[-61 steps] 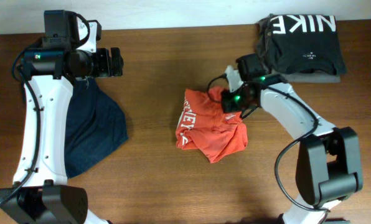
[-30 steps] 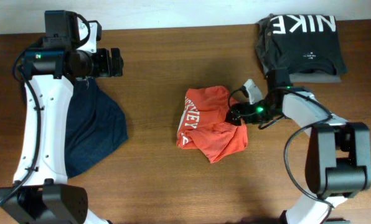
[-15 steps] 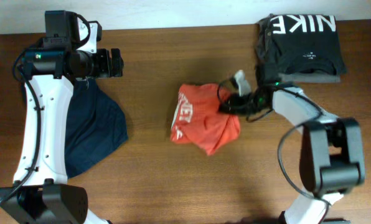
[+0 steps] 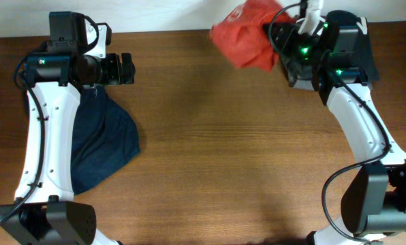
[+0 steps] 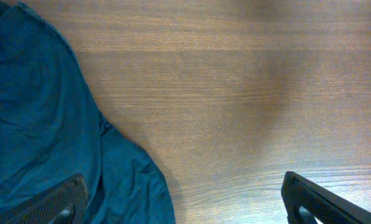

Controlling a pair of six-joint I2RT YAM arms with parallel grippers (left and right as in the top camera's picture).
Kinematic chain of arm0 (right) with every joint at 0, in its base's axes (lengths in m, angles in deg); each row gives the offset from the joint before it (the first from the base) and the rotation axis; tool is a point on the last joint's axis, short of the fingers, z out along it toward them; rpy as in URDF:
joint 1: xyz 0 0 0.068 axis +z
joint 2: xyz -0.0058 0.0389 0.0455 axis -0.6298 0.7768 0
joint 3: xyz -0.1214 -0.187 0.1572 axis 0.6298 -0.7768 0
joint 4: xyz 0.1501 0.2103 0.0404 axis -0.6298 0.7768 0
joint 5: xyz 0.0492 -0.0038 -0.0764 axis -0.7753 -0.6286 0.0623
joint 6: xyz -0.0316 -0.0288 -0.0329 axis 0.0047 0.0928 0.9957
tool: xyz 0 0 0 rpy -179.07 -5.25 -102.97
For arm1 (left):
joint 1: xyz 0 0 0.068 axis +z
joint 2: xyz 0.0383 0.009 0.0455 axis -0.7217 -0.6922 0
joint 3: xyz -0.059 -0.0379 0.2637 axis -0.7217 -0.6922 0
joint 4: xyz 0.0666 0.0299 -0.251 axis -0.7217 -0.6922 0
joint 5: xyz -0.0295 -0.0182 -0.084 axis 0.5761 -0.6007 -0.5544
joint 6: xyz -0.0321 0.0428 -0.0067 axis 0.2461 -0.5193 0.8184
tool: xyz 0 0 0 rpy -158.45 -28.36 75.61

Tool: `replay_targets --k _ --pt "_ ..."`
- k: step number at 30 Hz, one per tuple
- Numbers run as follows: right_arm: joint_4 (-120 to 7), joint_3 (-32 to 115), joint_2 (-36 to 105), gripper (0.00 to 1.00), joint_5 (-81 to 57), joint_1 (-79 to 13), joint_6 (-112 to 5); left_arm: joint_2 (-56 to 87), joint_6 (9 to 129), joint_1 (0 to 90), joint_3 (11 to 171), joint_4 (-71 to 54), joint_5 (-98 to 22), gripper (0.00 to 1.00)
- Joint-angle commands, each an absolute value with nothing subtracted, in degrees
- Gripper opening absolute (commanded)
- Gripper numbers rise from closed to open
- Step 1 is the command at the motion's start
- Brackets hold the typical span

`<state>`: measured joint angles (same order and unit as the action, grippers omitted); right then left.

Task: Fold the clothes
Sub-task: 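Lift the orange bundle and carry it to the top-right clothes stack, then lower the orange bundle onto the stack and press it flat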

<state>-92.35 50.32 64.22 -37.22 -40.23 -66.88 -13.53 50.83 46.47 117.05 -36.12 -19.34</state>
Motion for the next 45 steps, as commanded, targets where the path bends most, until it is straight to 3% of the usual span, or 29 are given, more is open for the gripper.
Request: replay_targets --k 1,8,27,29,31,32,34,38,42,45 --pt "-96.4 51.3 63.2 0.04 -21.6 -42.4 -74.6 -14.3 49.9 46.3 116.7 -36.1 -18.9 0.99" --pt "-102.3 51.3 64.9 0.04 -4.8 -45.0 -74.9 -14.3 49.9 46.3 116.7 -36.1 -16.4 0.99" --pt "-116.8 51.3 86.3 0.04 -7.3 -54.9 -77.8 -18.5 51.5 46.2 116.7 -32.1 -15.2 0.99" --pt "-115.2 51.3 88.5 0.13 -7.3 -54.9 -77.8 -20.0 51.5 46.2 116.7 -32.0 -15.2 0.99" --pt "-113.6 51.3 89.0 0.29 -7.1 -54.9 -77.6 -20.9 51.5 46.2 116.7 -32.0 -15.2 0.99" --pt "-113.0 51.3 88.9 0.75 -7.2 -55.0 -76.1 -21.8 51.5 46.2 116.7 -31.8 -15.2 0.99" --pt "-113.0 51.3 88.5 0.99 -8.0 -55.3 -75.6 -22.0 51.5 46.2 116.7 -31.3 -15.1 0.99" --pt "-111.5 51.3 84.9 0.99 -14.2 -56.8 -74.8 -22.1 51.5 46.2 116.7 -29.3 -15.1 0.99" --pt "-98.4 51.3 74.6 0.99 -16.2 -58.7 -71.9 -22.1 51.5 46.2 116.7 -27.3 -15.1 0.99" --pt "-87.0 51.3 66.2 0.99 -16.0 -59.4 -62.0 -22.1 51.4 46.2 116.7 -26.4 -15.1 0.99"
